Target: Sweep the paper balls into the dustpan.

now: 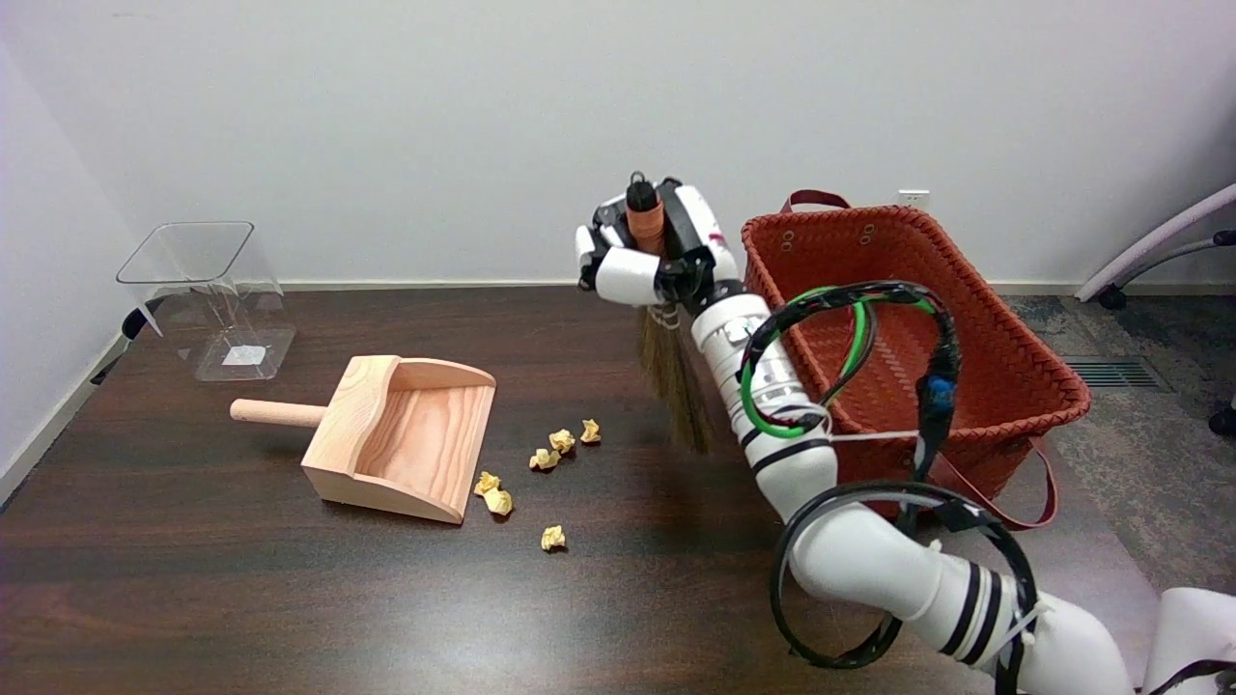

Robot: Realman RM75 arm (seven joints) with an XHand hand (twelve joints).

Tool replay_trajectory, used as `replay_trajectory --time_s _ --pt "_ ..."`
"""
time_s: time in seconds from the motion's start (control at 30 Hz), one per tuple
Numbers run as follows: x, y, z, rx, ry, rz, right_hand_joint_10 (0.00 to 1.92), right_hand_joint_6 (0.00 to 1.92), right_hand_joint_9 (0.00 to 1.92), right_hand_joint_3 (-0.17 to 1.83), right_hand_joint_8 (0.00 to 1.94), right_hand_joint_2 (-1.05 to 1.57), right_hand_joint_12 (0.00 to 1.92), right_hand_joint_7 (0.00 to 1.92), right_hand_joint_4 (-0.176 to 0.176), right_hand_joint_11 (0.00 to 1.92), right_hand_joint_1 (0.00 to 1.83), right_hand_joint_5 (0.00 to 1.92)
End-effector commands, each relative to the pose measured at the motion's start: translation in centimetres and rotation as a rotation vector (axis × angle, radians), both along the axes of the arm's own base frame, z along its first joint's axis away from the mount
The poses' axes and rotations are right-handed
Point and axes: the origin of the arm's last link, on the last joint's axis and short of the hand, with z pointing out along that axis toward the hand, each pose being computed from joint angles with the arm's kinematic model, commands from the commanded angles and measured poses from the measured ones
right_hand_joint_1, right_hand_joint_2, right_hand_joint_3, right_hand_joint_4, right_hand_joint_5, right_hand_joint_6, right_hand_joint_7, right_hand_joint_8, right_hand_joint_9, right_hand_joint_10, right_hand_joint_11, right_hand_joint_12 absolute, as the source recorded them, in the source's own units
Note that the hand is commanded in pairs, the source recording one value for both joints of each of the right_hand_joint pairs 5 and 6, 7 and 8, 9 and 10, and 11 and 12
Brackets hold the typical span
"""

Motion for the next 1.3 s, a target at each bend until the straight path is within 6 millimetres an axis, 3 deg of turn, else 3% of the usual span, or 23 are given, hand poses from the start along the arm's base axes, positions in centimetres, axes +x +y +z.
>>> replay_trajectory --time_s 0.03,0.4,0.8,1.3 --pt "-1.4 1.6 -5.4 -0.036 0.101 -0.223 1.92 1.92 1.92 1.06 1.92 0.77 1.92 1.92 0.000 1.92 1.33 1.92" --pt "2.3 2.4 -8.9 -0.214 0.309 -0.165 1.92 1.92 1.92 1.08 1.92 0.69 1.92 1.92 0.000 1.92 1.33 1.92" --pt "0.8 3.6 -13.4 -0.304 0.217 -0.213 1.92 1.92 1.92 1.13 1.92 0.57 1.92 1.92 0.000 1.92 1.33 1.92" --pt "-2.2 2.9 -13.9 -0.367 0.042 -0.228 1.92 1.92 1.92 1.10 1.92 0.67 1.92 1.92 0.000 1.92 1.31 1.92"
